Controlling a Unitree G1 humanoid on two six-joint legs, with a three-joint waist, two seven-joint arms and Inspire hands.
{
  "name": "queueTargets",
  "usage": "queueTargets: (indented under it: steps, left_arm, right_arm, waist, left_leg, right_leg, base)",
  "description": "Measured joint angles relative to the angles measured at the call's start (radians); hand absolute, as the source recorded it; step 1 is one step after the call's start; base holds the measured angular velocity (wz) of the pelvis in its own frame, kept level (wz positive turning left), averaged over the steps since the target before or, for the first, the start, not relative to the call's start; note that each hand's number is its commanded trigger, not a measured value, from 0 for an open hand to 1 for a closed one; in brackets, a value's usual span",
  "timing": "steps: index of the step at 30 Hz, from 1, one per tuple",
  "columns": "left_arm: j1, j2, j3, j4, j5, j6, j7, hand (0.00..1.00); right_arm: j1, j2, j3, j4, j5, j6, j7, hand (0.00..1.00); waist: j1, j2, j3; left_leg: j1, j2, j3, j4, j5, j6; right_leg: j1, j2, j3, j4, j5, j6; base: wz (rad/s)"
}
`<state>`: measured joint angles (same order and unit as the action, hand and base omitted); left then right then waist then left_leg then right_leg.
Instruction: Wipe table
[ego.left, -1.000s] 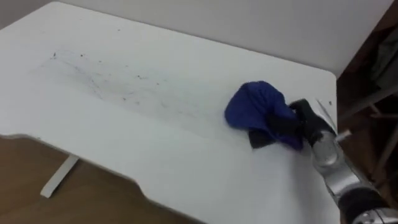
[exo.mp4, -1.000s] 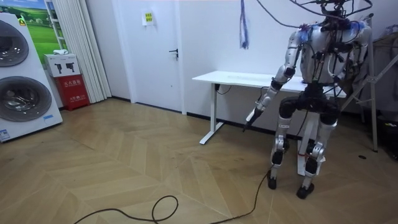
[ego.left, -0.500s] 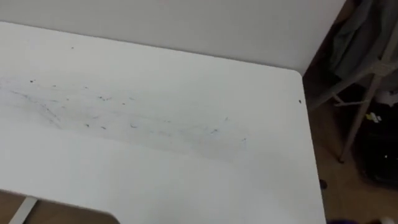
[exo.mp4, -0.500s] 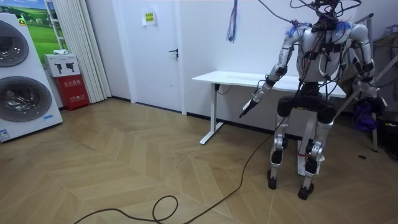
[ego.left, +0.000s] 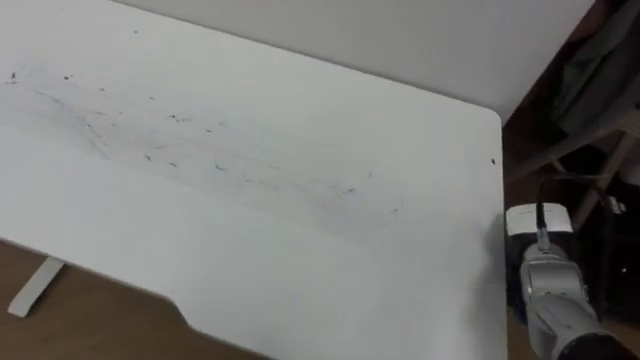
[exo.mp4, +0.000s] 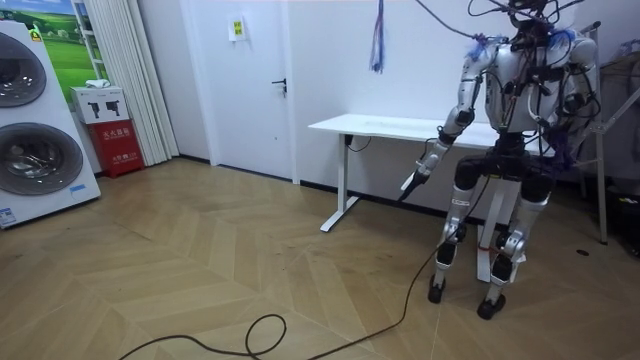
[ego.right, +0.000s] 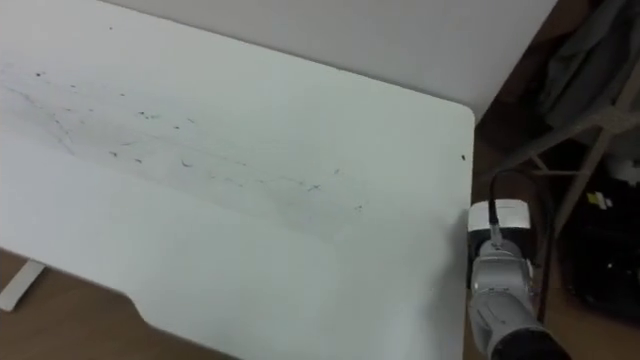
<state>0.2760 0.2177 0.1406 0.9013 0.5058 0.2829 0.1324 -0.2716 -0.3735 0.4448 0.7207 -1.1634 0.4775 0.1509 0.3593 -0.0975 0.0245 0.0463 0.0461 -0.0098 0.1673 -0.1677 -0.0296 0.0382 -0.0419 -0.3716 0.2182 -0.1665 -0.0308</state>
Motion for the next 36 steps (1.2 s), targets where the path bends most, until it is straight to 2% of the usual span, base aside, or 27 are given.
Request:
queueTargets:
  steps: [3, 5, 7, 10, 15, 20, 23, 25, 26, 28, 29, 31, 33, 36]
  left_arm:
    - [0.015, 0.004, -0.041, -0.001, 0.0, 0.009, 0.015, 0.0]
    - [0.022, 0.004, -0.043, -0.009, 0.0, 0.01, 0.015, 0.0]
    - [0.025, 0.004, -0.043, -0.019, -0.001, 0.007, 0.015, 0.0]
    - [0.024, 0.003, -0.043, -0.028, -0.003, 0.008, 0.016, 0.0]
    - [0.025, -0.006, -0.044, -0.067, -0.002, 0.001, 0.016, 0.0]
    - [0.025, -0.008, -0.044, -0.067, -0.003, 0.003, 0.018, 0.0]
    - [0.025, -0.009, -0.044, -0.065, -0.002, 0.009, 0.032, 0.0]
    - [0.045, -0.009, -0.045, -0.052, -0.003, 0.004, 0.054, 0.0]
    - [0.05, -0.009, -0.044, -0.051, -0.005, 0.003, 0.056, 0.0]
    - [0.051, -0.009, -0.045, -0.043, -0.028, -0.001, 0.062, 0.0]
    - [0.051, -0.009, -0.046, -0.038, -0.034, -0.004, 0.063, 0.0]
    - [0.053, -0.009, -0.046, -0.032, -0.037, -0.01, 0.063, 0.0]
    - [0.057, -0.01, -0.046, -0.032, -0.035, -0.02, 0.062, 0.0]
    - [0.067, -0.021, -0.046, -0.036, -0.033, -0.03, 0.06, 0.0]
  right_arm:
    - [0.003, 0.0, -0.04, 0.0, 0.064, 0.001, 0.0, 1.0]
    - [0.013, 0.006, -0.091, 0.0, 0.08, -0.002, -0.006, 1.0]
    - [0.017, 0.012, -0.145, 0.0, 0.109, -0.021, -0.01, 1.0]
    - [0.024, 0.011, -0.178, 0.0, 0.196, -0.033, -0.039, 1.0]
    - [0.03, 0.011, -0.204, -0.004, 0.232, -0.053, -0.07, 1.0]
    - [0.036, 0.011, -0.204, -0.074, 0.188, -0.048, -0.085, 1.0]
    - [0.037, -0.001, -0.204, -0.142, 0.14, -0.04, -0.087, 1.0]
    - [0.037, -0.01, -0.233, -0.274, 0.107, -0.039, -0.094, 1.0]
    - [0.036, -0.005, -0.247, -0.321, 0.112, -0.039, -0.104, 1.0]
    - [0.032, 0.039, -0.283, -0.512, 0.159, -0.044, -0.194, 1.0]
    - [0.027, 0.05, -0.282, -0.55, 0.172, -0.056, -0.216, 1.0]
    - [0.006, 0.087, -0.27, -0.645, 0.232, -0.122, -0.277, 1.0]
    - [0.004, 0.111, -0.264, -0.684, 0.276, -0.164, -0.295, 1.0]
    - [0.003, 0.114, -0.258, -0.708, 0.342, -0.216, -0.302, 1.0]
  waist:
    - [-0.003, 0.003, 0.0021]
    - [-0.012, 0.002, 0.0016]
    - [-0.02, 0.0, 0.0003]
    - [-0.034, 0.004, -0.0012]
    - [-0.05, 0.018, -0.008]
    - [-0.062, 0.042, -0.0098]
    - [-0.064, 0.049, -0.0107]
    - [-0.068, 0.05, -0.0112]
    - [-0.071, 0.05, -0.0112]
    - [-0.076, 0.05, -0.0148]
    - [-0.076, 0.049, -0.0169]
    - [-0.074, 0.048, -0.0261]
    - [-0.066, 0.044, -0.0283]
    - [-0.052, 0.045, -0.0275]
  left_leg:
    - [0.001, 0.0, -0.006, 0.001, 0.0, 0.0]
    - [0.001, 0.0, -0.014, 0.001, 0.0, 0.0]
    - [-0.002, -0.001, -0.023, 0.001, 0.0, -0.001]
    - [-0.002, -0.001, -0.028, 0.002, 0.0, -0.001]
    - [0.005, -0.002, -0.028, 0.004, 0.0, -0.001]
    - [0.019, -0.002, -0.015, 0.0, 0.0, -0.001]
    - [0.019, -0.002, -0.006, 0.0, 0.001, 0.0]
    - [0.019, -0.001, 0.003, 0.0, 0.001, 0.0]
    - [0.019, -0.001, 0.003, 0.001, 0.001, 0.0]
    - [0.02, -0.002, 0.0, 0.0, 0.001, 0.0]
    - [0.02, -0.003, -0.003, 0.001, 0.001, 0.0]
    - [0.025, -0.007, -0.02, 0.001, 0.001, 0.0]
    - [0.03, -0.011, -0.034, 0.0, 0.001, 0.001]
    - [0.033, -0.02, -0.054, -0.004, -0.002, 0.005]
  right_leg:
    - [0.004, 0.0, -0.003, -0.003, -0.001, -0.001]
    - [0.015, 0.003, -0.013, -0.017, 0.0, -0.001]
    - [0.016, 0.002, -0.023, -0.019, 0.0, -0.001]
    - [0.024, 0.003, -0.031, -0.029, 0.0, -0.001]
    - [0.03, 0.002, -0.034, -0.03, 0.0, 0.0]
    - [0.028, 0.001, -0.012, -0.017, 0.0, 0.001]
    - [0.02, 0.001, 0.0, -0.011, -0.001, 0.0]
    - [0.004, -0.003, 0.014, 0.006, -0.005, -0.003]
    - [0.004, -0.002, 0.016, 0.006, -0.005, -0.003]
    - [0.007, -0.002, 0.015, 0.004, -0.006, -0.001]
    - [0.01, -0.002, 0.013, 0.002, -0.006, -0.001]
    - [0.025, -0.004, 0.001, -0.002, -0.009, 0.004]
    - [0.048, -0.006, -0.017, -0.013, -0.012, 0.009]
    - [0.061, -0.012, -0.018, -0.013, -0.021, 0.017]
  base:
    - [0.07]
    - [0.13]
    - [0.12]
    - [0.05]
    - [0.01]
    - [-0.11]
    - [-0.13]
    - [-0.26]
    - [-0.1]
    - [0.13]
    - [0.2]
    - [0.25]
    - [0.35]
    - [0.33]
